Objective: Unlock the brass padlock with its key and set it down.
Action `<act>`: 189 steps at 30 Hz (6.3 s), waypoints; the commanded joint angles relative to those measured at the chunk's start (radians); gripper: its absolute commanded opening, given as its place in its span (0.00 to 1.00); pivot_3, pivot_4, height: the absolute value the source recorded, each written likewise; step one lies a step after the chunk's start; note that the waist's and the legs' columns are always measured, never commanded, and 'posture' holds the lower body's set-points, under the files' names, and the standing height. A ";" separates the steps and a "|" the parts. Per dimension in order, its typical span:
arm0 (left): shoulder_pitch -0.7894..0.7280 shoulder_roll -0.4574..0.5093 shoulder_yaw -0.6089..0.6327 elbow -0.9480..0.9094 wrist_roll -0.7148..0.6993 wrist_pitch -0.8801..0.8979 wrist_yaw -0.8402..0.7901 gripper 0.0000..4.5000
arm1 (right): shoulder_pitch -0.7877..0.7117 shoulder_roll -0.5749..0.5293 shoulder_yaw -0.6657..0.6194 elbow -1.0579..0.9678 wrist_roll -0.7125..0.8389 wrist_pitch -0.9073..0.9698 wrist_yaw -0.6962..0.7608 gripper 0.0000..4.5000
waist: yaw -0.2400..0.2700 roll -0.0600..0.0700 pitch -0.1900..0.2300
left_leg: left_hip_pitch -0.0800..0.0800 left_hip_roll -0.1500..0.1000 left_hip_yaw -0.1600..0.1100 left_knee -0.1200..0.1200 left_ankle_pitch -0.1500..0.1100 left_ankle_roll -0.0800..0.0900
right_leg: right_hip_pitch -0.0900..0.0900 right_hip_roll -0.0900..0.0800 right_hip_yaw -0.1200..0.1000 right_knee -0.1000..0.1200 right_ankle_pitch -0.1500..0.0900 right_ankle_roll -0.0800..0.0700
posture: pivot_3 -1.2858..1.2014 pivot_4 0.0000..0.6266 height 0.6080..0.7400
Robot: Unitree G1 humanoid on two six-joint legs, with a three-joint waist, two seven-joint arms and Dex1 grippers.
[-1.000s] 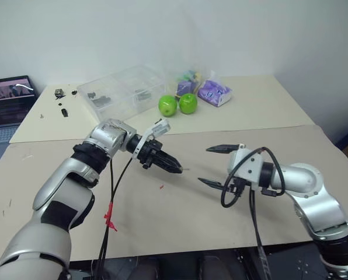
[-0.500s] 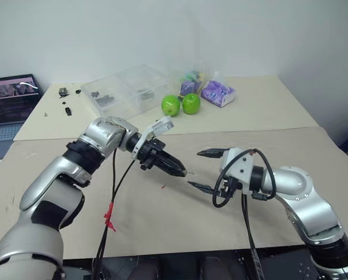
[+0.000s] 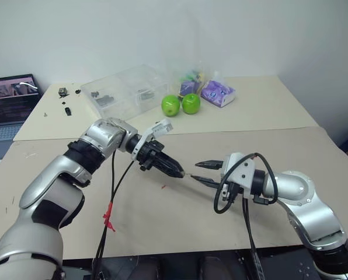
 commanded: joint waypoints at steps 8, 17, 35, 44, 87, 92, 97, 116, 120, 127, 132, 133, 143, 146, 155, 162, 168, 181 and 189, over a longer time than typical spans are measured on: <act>-0.041 -0.029 0.034 0.033 -0.004 -0.018 -0.010 0.18 | -0.014 0.009 -0.023 -0.065 0.028 0.028 -0.031 0.16 | 0.000 0.000 0.000 | 0.000 0.000 0.000 0.000 0.000 0.000 | 0.000 0.000 0.000 0.000 0.000 0.000 | 0.52 0.24 1.00; -0.039 -0.031 0.036 0.030 -0.006 -0.021 -0.010 0.18 | -0.029 0.024 -0.016 -0.085 0.033 0.060 -0.049 0.16 | 0.000 0.000 0.000 | 0.000 0.000 0.000 0.000 0.000 0.000 | 0.000 0.000 0.000 0.000 0.000 0.000 | 0.52 0.24 1.00; -0.046 -0.042 0.051 0.043 -0.007 -0.015 -0.010 0.18 | -0.023 -0.008 -0.044 -0.129 0.034 0.039 -0.041 0.16 | 0.000 0.000 0.000 | 0.000 0.000 0.000 0.000 0.000 0.000 | 0.000 0.000 0.000 0.000 0.000 0.000 | 0.52 0.24 1.00; -0.050 -0.044 0.050 0.051 -0.006 -0.013 -0.010 0.18 | -0.031 -0.023 -0.054 -0.135 0.035 0.029 -0.037 0.16 | 0.000 0.000 0.000 | 0.000 0.000 0.000 0.000 0.000 0.000 | 0.000 0.000 0.000 0.000 0.000 0.000 | 0.52 0.24 1.00; -0.057 -0.051 0.055 0.068 0.007 -0.021 -0.010 0.18 | -0.042 -0.032 -0.037 -0.076 0.016 -0.040 -0.007 0.16 | 0.000 0.000 0.000 | 0.000 0.000 0.000 0.000 0.000 0.000 | 0.000 0.000 0.000 0.000 0.000 0.000 | 0.52 0.24 1.00; -0.055 -0.055 0.058 0.068 0.009 -0.021 -0.010 0.18 | -0.067 -0.042 -0.054 -0.097 0.051 -0.012 0.003 0.16 | 0.001 0.000 0.000 | 0.000 0.000 0.000 0.000 0.000 0.000 | 0.000 0.000 0.000 0.000 0.000 0.000 | 0.52 0.24 1.00; -0.054 -0.062 0.060 0.069 0.009 -0.021 -0.010 0.18 | -0.072 -0.045 -0.053 -0.104 0.068 0.005 0.003 0.16 | 0.001 0.000 0.000 | 0.000 0.000 0.000 0.000 0.000 0.000 | 0.000 0.000 0.000 0.000 0.000 0.000 | 0.52 0.24 1.00; -0.050 -0.052 0.062 0.048 0.004 -0.008 -0.010 0.18 | -0.033 -0.042 -0.014 -0.015 -0.017 -0.104 0.010 0.47 | 0.000 0.000 0.000 | 0.000 0.000 0.000 0.000 0.000 0.000 | 0.000 0.000 0.000 0.000 0.000 0.000 | 0.52 0.24 1.00; -0.048 -0.048 0.063 0.048 0.006 -0.007 -0.010 0.18 | -0.043 -0.038 -0.010 0.012 -0.024 -0.128 0.014 0.47 | -0.001 0.000 0.000 | 0.000 0.000 0.001 0.000 0.000 0.000 | 0.000 0.000 0.000 0.000 0.000 0.000 | 0.52 0.24 1.00; -0.050 -0.049 0.066 0.049 0.008 -0.007 -0.010 0.18 | -0.051 -0.038 -0.016 0.027 -0.019 -0.143 0.025 0.47 | 0.000 0.000 0.000 | 0.000 0.000 0.001 0.000 0.000 0.000 | 0.000 0.000 0.000 0.000 0.000 0.000 | 0.52 0.24 1.00; -0.052 -0.054 0.065 0.054 0.009 -0.011 -0.010 0.18 | -0.051 -0.035 -0.015 0.018 -0.017 -0.138 0.022 0.47 | 0.000 0.000 0.000 | 0.000 0.000 0.001 0.000 0.000 0.000 | 0.000 0.000 0.000 0.000 0.000 0.000 | 0.52 0.24 1.00; -0.052 -0.054 0.064 0.054 0.009 -0.011 -0.010 0.18 | -0.051 -0.035 -0.014 0.017 -0.017 -0.138 0.022 0.47 | 0.000 0.000 0.000 | 0.000 0.000 0.001 0.000 0.000 0.000 | 0.000 0.000 0.000 0.000 0.000 0.000 | 0.52 0.24 1.00; -0.058 -0.064 0.063 0.066 0.010 -0.018 -0.010 0.18 | -0.044 -0.035 -0.022 0.017 -0.020 -0.140 0.020 0.09 | 0.000 0.000 0.000 | 0.000 0.000 0.001 0.000 0.000 0.000 | 0.000 0.000 0.000 0.000 0.000 0.000 | 0.52 0.24 1.00; -0.059 -0.067 0.063 0.068 0.011 -0.019 -0.010 0.18 | -0.045 -0.036 -0.026 0.015 -0.017 -0.137 0.019 0.09 | -0.001 0.000 0.000 | 0.000 0.000 0.001 0.000 0.000 0.000 | 0.000 0.000 0.000 0.000 0.000 0.000 | 0.52 0.24 1.00; -0.062 -0.069 0.062 0.076 0.011 -0.024 -0.010 0.18 | -0.061 -0.033 -0.021 -0.003 -0.014 -0.123 0.016 0.09 | 0.000 0.000 0.000 | 0.000 0.000 0.001 0.000 0.000 0.000 | 0.000 0.000 0.000 0.000 0.000 0.000 | 0.52 0.24 1.00; -0.063 -0.070 0.062 0.079 0.012 -0.026 -0.010 0.18 | -0.073 -0.034 -0.010 -0.018 -0.033 -0.133 0.015 0.09 | 0.000 0.000 0.000 | 0.000 0.000 0.001 0.000 0.000 0.000 | 0.000 0.000 0.000 0.000 0.000 0.000 | 0.52 0.24 1.00; -0.067 -0.072 0.063 0.078 0.010 -0.023 -0.010 0.18 | -0.081 -0.034 -0.005 -0.017 -0.057 -0.149 0.015 0.09 | -0.001 0.000 0.000 | 0.000 0.000 0.001 0.000 0.000 0.000 | 0.000 0.000 0.000 0.000 0.000 0.000 | 0.52 0.24 1.00; -0.066 -0.073 0.065 0.081 0.011 -0.023 -0.010 0.18 | -0.101 -0.061 -0.015 -0.006 -0.192 -0.326 0.010 0.09 | -0.001 0.000 0.000 | 0.000 -0.001 0.001 0.000 0.000 0.000 | 0.000 0.000 0.000 0.000 0.000 0.000 | 0.52 0.24 1.00; -0.068 -0.068 0.057 0.084 0.017 -0.033 -0.010 0.18 | -0.067 -0.091 -0.040 -0.004 -0.218 -0.405 0.021 0.09 | -0.001 0.000 0.000 | 0.000 -0.001 0.001 0.000 0.000 0.000 | 0.000 0.001 0.000 0.000 0.000 0.000 | 0.52 0.24 1.00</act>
